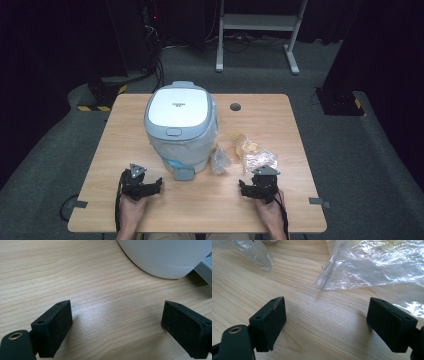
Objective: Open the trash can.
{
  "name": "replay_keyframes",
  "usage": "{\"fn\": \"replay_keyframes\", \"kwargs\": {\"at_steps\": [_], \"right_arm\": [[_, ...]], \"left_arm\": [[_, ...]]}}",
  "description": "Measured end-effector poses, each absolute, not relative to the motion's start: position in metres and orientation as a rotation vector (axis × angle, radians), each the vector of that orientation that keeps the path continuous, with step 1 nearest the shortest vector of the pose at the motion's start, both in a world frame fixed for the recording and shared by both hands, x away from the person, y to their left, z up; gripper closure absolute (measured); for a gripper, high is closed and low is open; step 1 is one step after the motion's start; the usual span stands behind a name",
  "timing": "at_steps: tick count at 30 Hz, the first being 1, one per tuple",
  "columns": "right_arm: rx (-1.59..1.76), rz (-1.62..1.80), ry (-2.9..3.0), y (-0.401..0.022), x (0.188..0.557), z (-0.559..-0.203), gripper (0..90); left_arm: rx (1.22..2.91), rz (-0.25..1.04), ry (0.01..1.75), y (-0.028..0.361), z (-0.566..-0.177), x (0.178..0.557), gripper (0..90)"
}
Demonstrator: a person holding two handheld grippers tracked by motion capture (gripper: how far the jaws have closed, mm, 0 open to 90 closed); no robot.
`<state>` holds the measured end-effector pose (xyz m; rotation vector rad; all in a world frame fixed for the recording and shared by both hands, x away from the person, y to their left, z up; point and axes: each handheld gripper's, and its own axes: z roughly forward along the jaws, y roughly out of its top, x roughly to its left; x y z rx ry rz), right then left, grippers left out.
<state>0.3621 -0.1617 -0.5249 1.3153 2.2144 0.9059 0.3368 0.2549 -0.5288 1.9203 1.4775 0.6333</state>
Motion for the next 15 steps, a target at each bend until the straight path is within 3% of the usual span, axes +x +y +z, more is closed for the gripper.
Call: {"fn": "replay_keyframes", "kwargs": {"at_steps": [15], "right_arm": [[1.318,0.905,2.214,-0.1616,0.3621,-0.5247,15.9]], "left_arm": [[1.908,0.627,1.472,0.2567,-0.5285,0.3361,13.4]]}}
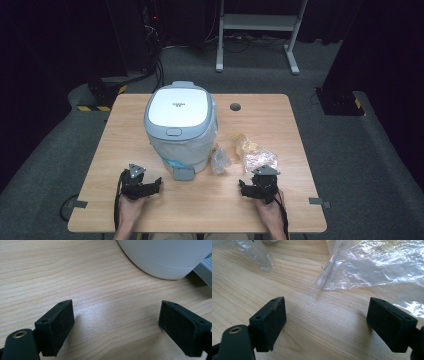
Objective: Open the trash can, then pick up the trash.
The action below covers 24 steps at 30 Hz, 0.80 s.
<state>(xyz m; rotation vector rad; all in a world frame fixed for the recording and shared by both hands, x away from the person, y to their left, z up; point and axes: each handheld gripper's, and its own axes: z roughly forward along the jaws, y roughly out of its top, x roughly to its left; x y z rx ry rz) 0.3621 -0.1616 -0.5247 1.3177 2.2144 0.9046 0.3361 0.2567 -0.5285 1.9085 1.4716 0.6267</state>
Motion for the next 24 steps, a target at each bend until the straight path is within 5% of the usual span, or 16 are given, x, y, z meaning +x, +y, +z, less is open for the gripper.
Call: {"fn": "replay_keyframes", "kwargs": {"at_steps": [24], "right_arm": [[1.318,0.905,2.214,-0.1616,0.3621,-0.5247,15.9]], "left_arm": [[1.907,0.564,1.438,0.2469,-0.5199,0.3326,5.0]]}}
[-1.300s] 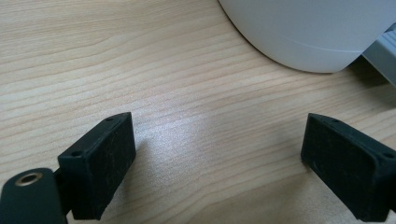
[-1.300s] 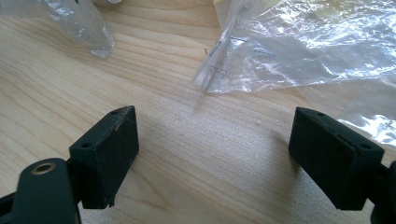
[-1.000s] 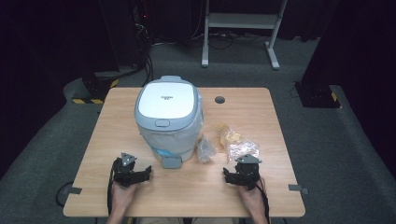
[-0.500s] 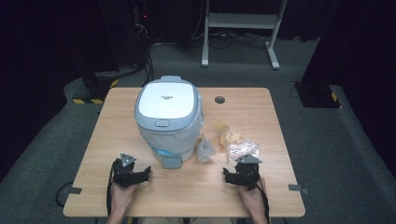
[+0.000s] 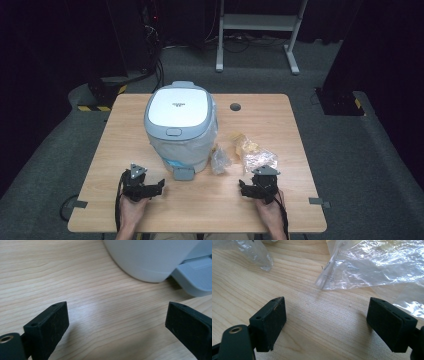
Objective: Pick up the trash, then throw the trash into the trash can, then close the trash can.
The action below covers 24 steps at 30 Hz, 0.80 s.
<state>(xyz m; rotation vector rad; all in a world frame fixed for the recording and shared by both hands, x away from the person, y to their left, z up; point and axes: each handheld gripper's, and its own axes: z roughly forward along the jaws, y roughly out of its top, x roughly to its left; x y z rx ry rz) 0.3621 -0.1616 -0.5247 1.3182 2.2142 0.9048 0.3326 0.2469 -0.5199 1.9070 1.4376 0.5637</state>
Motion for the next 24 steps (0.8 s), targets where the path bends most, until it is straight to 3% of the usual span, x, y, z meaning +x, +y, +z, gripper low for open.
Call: {"fn": "replay_keyframes", "kwargs": {"at_steps": [24], "right_arm": [[1.314,0.907,2.214,-0.162,0.362,-0.525,16.8]], "left_arm": [[1.893,0.505,1.344,0.215,-0.501,0.341,4.1]]}}
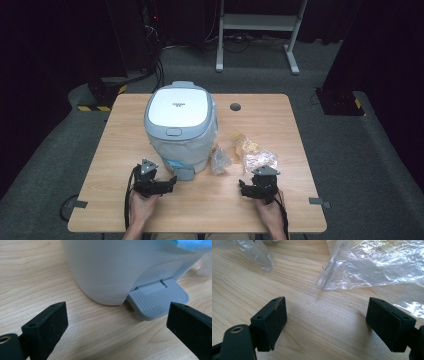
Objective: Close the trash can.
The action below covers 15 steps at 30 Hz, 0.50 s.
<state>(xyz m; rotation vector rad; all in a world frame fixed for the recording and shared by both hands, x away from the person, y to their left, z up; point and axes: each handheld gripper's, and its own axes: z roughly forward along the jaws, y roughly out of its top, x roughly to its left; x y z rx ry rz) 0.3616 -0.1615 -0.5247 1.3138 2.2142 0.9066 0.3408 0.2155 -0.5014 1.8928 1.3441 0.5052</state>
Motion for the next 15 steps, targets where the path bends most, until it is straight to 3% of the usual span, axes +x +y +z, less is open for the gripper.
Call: {"fn": "replay_keyframes", "kwargs": {"at_steps": [15], "right_arm": [[1.314,0.906,2.216,-0.162,0.362,-0.525,16.8]], "left_arm": [[1.914,0.514,1.344,0.200,-0.500,0.351,4.1]]}}
